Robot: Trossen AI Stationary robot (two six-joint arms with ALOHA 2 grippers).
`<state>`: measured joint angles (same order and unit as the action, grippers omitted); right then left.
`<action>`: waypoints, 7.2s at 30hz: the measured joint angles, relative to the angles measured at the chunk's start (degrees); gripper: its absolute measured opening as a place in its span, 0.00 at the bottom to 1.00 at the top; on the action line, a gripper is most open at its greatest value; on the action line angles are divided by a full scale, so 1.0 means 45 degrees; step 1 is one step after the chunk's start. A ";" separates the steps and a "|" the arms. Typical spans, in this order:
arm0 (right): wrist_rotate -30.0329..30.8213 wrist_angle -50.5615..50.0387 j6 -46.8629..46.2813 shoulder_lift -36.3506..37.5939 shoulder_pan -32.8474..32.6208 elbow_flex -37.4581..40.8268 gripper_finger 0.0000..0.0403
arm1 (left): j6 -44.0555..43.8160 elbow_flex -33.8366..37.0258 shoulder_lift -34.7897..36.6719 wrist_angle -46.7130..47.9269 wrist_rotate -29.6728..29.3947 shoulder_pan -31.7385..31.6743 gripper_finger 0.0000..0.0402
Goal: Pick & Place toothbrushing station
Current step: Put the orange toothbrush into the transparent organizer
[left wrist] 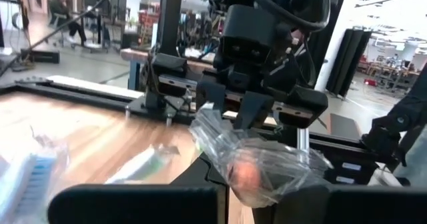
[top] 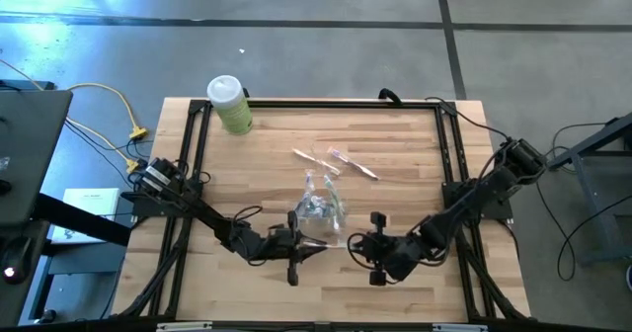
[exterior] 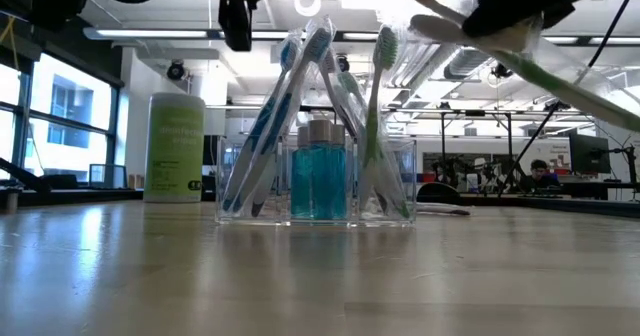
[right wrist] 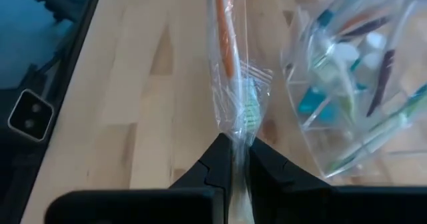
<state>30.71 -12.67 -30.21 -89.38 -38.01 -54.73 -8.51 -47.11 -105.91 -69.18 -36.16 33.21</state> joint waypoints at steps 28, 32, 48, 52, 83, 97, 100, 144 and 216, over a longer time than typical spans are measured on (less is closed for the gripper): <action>-0.3516 -0.0029 -0.0364 -0.0228 0.1158 0.0072 0.06 | -0.1079 -0.0005 0.0000 0.1051 0.0108 -0.0117 0.04; -0.3678 -0.0067 -0.0337 -0.0228 0.1149 0.0072 0.09 | -0.1075 -0.0010 0.0000 0.1050 0.0091 -0.0117 0.04; -0.3835 -0.0331 -0.0588 -0.0233 0.1135 0.0093 0.15 | -0.0493 -0.0010 0.0005 0.0680 -0.0032 -0.0026 0.04; -0.3819 -0.0401 -0.0663 -0.0233 0.1135 0.0062 0.15 | 0.0203 -0.0010 0.0005 0.0055 -0.0092 0.0089 0.04; -0.4393 -0.1632 -0.1348 -0.0262 0.1105 0.0125 0.05 | 0.4347 -0.0024 0.0044 -0.3027 -0.2794 0.1583 0.04; -0.4564 -0.0800 -0.2144 -0.0233 0.1144 0.1690 0.38 | 0.4901 -0.0019 0.0024 -0.2980 -0.3615 0.1918 0.04; -0.4590 -0.0232 -0.2106 -0.0233 0.1144 0.2159 0.43 | 0.4900 -0.0019 0.0024 -0.2998 -0.3615 0.1918 0.04; -0.5054 0.0316 -0.2290 -0.0233 0.1314 0.2485 0.43 | 1.0781 -0.1881 0.3631 -0.3034 -1.2008 0.5401 0.04; -0.2815 1.6218 1.5376 0.0403 0.0314 0.2485 0.38 | 0.6638 -0.1967 0.0029 -0.3977 0.2673 0.0759 0.05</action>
<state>18.04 60.32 38.98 -87.57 -36.60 -43.55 21.37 -55.96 -105.78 -87.08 -24.13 36.63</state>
